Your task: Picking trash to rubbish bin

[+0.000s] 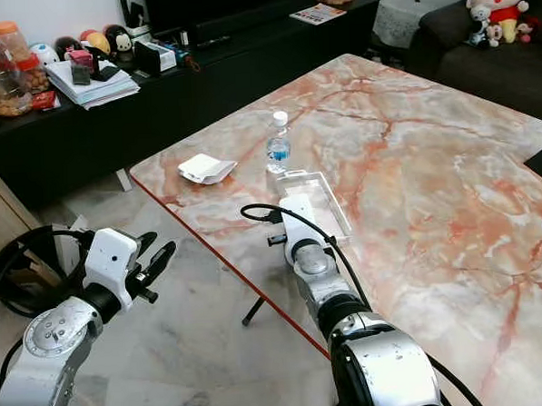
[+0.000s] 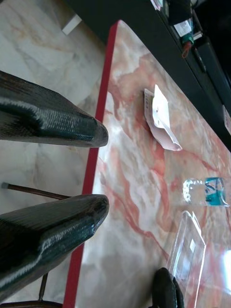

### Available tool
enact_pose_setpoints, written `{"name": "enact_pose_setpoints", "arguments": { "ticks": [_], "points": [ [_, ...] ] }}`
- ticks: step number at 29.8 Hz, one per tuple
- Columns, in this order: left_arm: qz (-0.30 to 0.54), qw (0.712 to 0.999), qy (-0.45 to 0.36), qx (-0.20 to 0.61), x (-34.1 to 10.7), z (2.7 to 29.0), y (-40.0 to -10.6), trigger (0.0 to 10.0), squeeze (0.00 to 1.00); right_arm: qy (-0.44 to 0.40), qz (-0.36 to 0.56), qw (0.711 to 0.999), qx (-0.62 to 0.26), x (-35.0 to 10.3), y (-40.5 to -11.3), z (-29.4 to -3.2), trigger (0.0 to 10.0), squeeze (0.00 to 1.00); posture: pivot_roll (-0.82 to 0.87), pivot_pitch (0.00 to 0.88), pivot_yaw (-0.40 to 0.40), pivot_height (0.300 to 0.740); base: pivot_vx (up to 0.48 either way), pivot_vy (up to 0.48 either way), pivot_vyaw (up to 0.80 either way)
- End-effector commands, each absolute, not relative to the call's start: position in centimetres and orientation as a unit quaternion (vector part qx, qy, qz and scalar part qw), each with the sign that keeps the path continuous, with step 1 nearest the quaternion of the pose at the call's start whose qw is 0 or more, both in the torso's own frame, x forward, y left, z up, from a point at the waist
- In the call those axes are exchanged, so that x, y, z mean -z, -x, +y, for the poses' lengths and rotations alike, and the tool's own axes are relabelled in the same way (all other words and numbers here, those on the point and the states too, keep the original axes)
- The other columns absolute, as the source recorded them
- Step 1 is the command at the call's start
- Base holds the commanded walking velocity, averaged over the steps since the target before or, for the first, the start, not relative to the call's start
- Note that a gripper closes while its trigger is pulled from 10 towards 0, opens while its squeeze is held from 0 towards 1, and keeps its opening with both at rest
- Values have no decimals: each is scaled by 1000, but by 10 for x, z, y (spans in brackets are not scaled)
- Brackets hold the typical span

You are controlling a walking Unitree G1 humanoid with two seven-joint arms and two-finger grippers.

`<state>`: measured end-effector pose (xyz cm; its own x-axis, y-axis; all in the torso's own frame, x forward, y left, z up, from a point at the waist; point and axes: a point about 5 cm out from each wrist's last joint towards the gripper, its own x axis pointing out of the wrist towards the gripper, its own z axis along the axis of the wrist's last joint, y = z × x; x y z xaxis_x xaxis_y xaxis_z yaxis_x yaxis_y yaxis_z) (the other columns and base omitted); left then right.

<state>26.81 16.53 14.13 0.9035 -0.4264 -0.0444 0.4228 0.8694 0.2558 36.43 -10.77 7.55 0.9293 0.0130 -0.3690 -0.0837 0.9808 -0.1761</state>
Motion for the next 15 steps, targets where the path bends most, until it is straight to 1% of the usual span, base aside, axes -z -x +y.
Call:
{"name": "enact_pose_setpoints", "arguments": {
  "ticks": [1,3,5,7,8,10,13,14,15],
  "points": [
    [-17,965,-125,231,-144,160,-269,10000,0,88,197,976,-2,-71,-362,-117,0,0,30,67,-54,740,0,0,0],
    [-20,965,-122,230,-145,160,-270,10000,0,83,192,978,8,-72,-363,-120,0,0,28,63,-51,740,0,0,0],
    [-30,968,-115,219,-144,158,-272,10000,0,51,157,986,25,-82,-368,-125,0,0,29,60,-50,740,0,0,0],
    [-32,969,-114,215,-144,158,-272,10000,0,43,147,988,28,-85,-369,-125,0,0,29,60,-50,740,0,0,0],
    [-40,973,-112,199,-142,156,-276,10000,0,18,102,994,29,-98,-374,-126,3490,0,24,59,-45,740,0,0,0],
    [-45,975,-108,190,-141,154,-278,10000,0,8,69,997,28,-107,-377,-127,3490,0,24,59,-45,740,0,0,0],
    [-46,975,-107,188,-140,154,-278,10000,0,6,64,998,29,-108,-377,-127,3490,0,19,59,-43,740,0,0,0],
    [-69,980,-96,163,-144,151,-284,10000,0,-20,11,999,25,-121,-379,-130,10000,0,3,53,-37,740,0,0,0],
    [-77,981,-90,154,-145,150,-286,10000,0,-29,-7,999,23,-125,-379,-131,10000,0,3,53,-37,740,0,0,0]
  ]
}}
